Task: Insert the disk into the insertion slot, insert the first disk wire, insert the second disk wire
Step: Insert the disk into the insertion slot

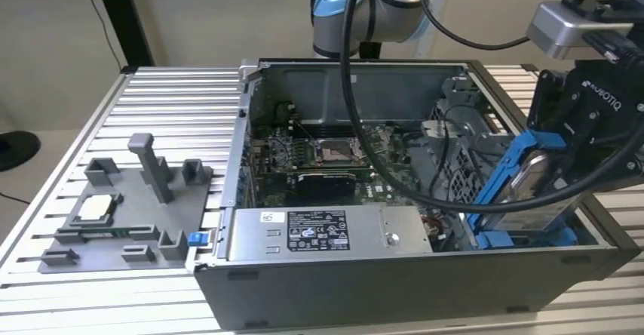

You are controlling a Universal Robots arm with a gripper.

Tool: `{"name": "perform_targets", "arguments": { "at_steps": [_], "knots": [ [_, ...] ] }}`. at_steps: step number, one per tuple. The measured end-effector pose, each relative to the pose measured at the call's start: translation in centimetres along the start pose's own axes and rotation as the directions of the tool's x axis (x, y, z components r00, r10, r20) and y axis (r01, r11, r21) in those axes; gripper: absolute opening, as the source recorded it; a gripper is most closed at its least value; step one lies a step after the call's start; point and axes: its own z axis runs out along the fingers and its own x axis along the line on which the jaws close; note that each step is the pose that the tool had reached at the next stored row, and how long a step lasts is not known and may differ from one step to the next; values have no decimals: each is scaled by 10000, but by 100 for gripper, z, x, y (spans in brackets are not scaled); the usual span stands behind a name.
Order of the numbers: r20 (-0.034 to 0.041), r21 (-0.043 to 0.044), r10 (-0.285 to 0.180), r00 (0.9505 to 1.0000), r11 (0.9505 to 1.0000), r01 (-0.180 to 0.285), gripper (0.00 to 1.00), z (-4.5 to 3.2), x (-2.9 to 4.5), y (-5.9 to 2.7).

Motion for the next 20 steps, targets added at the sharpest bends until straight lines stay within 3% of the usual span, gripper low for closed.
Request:
{"name": "perform_targets", "arguments": {
  "at_steps": [9, 10, 20],
  "knots": [
    [14, 5, -2, 10000, 10000, 2, 0, 15, 0, -2],
    [12, 2, -2, 10000, 10000, 2, 100, 16, 1, -2],
    [7, 2, -1, 10000, 10000, 1, 100, 12, 0, -1]
  ]
}}
